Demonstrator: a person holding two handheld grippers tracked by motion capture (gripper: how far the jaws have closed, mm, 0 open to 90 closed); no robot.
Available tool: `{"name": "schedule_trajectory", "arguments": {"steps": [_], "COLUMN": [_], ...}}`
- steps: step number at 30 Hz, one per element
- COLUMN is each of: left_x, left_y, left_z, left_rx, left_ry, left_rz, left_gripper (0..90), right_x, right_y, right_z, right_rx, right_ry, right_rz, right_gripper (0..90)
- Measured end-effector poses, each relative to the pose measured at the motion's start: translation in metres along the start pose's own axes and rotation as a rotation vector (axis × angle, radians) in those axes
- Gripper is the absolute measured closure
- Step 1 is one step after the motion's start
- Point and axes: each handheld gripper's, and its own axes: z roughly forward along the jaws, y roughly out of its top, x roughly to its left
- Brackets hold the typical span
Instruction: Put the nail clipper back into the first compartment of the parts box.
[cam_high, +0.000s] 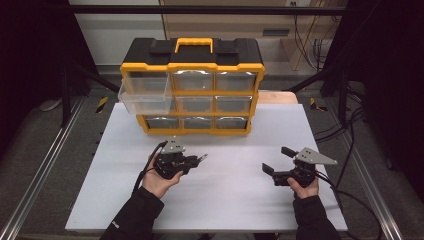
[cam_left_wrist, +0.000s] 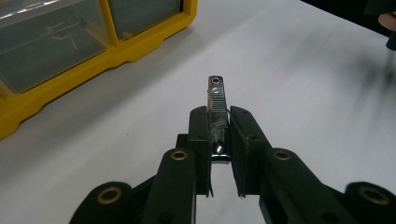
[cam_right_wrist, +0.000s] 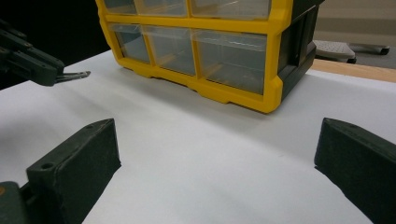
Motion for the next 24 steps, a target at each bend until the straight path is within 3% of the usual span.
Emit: {"name": "schedule_trajectory", "arguments": {"steps": [24], "left_x": [0.006], "left_y": [0.012], "left_z": [-0.051], "left_rx": [-0.09], "left_ry": [0.028], "left_rz": [-0.034], "left_gripper": [78.6], "right_x": [-0.001], "right_y": [-0.001], "right_z": [0.001], "right_rx": [0.01], "right_ry": [-0.002], "right_rz": [0.005], "right_gripper": [0.2]}}
